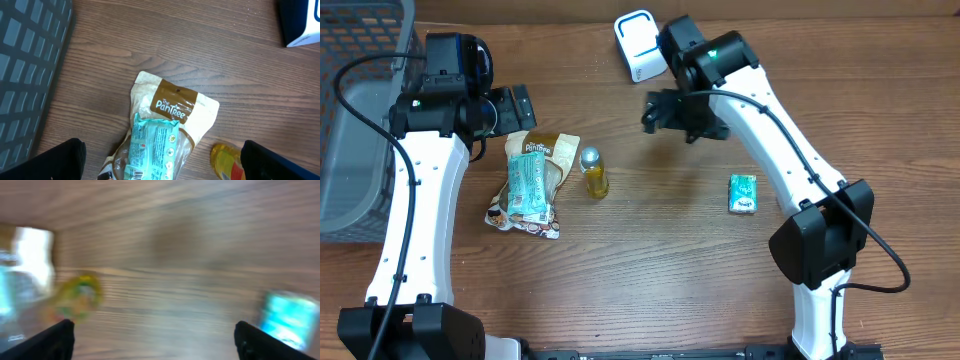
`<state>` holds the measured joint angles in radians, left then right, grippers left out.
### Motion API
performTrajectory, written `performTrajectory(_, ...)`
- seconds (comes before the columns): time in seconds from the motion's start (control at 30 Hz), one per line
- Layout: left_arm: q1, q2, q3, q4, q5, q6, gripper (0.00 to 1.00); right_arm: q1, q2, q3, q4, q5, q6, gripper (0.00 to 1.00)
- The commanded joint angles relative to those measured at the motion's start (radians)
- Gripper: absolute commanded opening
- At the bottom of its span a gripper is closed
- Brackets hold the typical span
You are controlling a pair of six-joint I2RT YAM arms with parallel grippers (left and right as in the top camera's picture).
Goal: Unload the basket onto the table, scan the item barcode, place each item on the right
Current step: 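Move the open right gripper left over the yellow oil bottle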
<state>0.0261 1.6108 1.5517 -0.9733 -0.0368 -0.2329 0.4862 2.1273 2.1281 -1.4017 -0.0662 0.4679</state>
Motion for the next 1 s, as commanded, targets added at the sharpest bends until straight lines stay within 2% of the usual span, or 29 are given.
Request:
performTrajectory(0.0, -0.008, 0.003, 0.021, 0.0, 0.004, -0.006, 0.99, 0.044, -0.024, 0.018, 0.07, -0.116, -0.003, 0.96)
performTrajectory(0.17, -0.008, 0.003, 0.021, 0.0, 0.004, -0.006, 1.0, 0.142, -0.024, 0.018, 0.176, -0.087, -0.002, 0.95)
performTrajectory(0.37, -0.008, 0.003, 0.021, 0.0, 0.004, -0.006, 1.0, 0.265, -0.023, 0.018, 0.225, 0.115, 0.053, 0.95)
performTrajectory(0.5, -0.008, 0.003, 0.021, 0.0, 0.004, -0.006, 1.0, 0.328, -0.023, 0.004, 0.236, 0.213, 0.06, 1.0)
performTrajectory(0.73, -0.008, 0.003, 0.021, 0.0, 0.004, -0.006, 1.0, 0.35, -0.018, -0.068, 0.301, 0.224, 0.06, 1.0)
performTrajectory(0.97, -0.008, 0.003, 0.021, 0.0, 0.004, -0.006, 1.0, 0.35, 0.01, -0.118, 0.352, 0.224, 0.056, 0.92)
